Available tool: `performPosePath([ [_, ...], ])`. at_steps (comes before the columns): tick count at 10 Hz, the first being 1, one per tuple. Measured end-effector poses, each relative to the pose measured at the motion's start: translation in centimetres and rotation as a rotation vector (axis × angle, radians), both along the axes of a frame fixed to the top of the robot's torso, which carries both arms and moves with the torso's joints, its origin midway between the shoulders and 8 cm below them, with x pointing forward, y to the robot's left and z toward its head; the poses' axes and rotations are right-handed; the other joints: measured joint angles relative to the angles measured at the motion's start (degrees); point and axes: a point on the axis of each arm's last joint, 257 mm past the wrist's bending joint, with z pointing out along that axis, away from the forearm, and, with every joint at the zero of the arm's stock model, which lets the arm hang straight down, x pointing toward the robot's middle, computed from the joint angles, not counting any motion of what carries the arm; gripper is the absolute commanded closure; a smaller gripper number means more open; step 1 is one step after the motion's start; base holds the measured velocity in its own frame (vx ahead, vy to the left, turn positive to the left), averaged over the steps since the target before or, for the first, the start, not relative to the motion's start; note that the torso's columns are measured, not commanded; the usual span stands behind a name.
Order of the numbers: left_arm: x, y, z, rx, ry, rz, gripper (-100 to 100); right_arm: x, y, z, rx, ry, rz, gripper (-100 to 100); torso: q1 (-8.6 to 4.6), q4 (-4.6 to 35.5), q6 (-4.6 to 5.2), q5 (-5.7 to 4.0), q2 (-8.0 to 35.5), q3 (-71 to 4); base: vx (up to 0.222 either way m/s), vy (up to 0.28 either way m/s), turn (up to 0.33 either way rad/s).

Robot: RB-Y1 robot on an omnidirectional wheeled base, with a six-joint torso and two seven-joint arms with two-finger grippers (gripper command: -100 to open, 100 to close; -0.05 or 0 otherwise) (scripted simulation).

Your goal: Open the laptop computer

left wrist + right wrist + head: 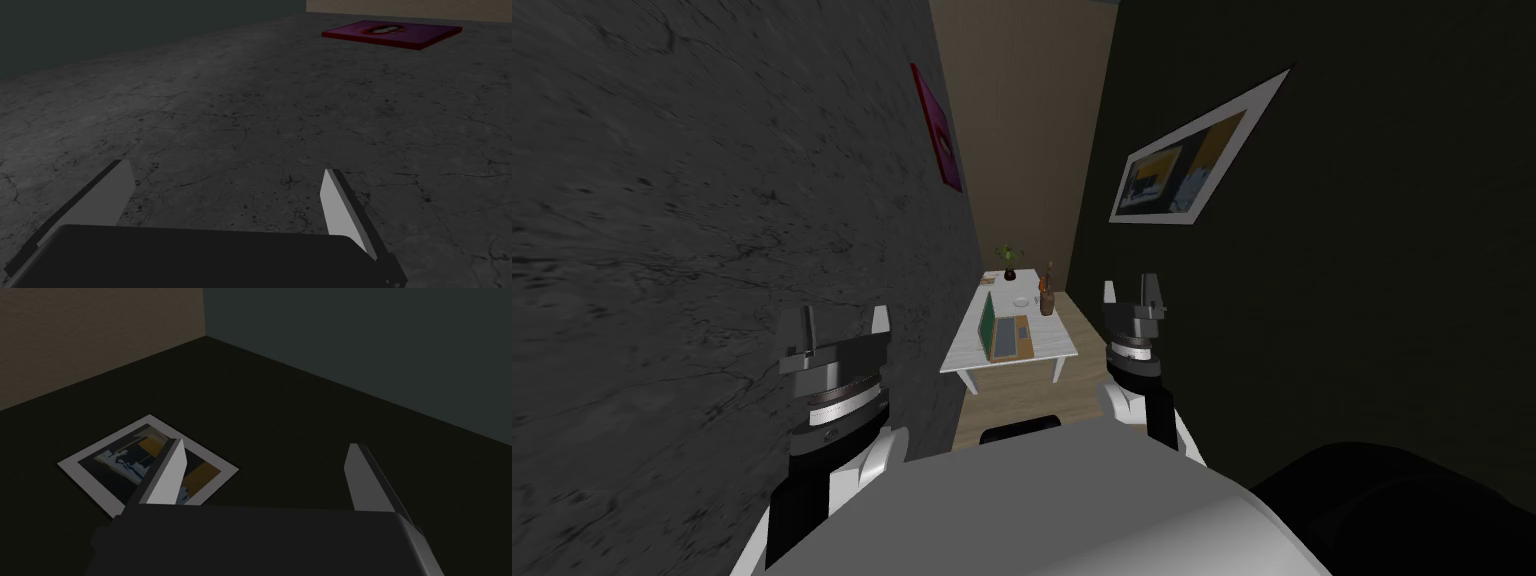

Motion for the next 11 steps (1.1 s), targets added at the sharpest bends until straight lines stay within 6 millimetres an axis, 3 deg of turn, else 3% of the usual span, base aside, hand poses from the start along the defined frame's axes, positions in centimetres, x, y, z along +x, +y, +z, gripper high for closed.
performPosePath([
  [2,0.0,0.0,0.0,0.0,0.0,0.0,0,0.0,0.0,0.0,0.0,0.0,0.0,0,0.0,6.0,0.0,0.0,6.0,-12.0,0.0,0.0,0.0],
  [9,-0.01,0.0,0.01,0.0,0.0,0.0,0,-0.01,0.0,0.01,0.0,0.0,0.0,0,0.0,35.4,0.0,0.0,35.4,-70.7,0.0,0.0,0.0],
  [10,-0.01,0.0,0.01,0.0,0.0,0.0,-100,-0.01,0.0,0.01,0.0,0.0,0.0,0,0.0,39.6,0.0,0.0,39.6,-79.2,0.015,-0.005,-0.004],
  [11,0.32,-0.17,-0.18,0.006,0.012,-0.011,-100,0.0,0.0,0.0,0.0,0.0,0.0,0,-0.01,41.5,0.0,0.0,41.5,-83.2,0.023,-0.014,-0.007],
])
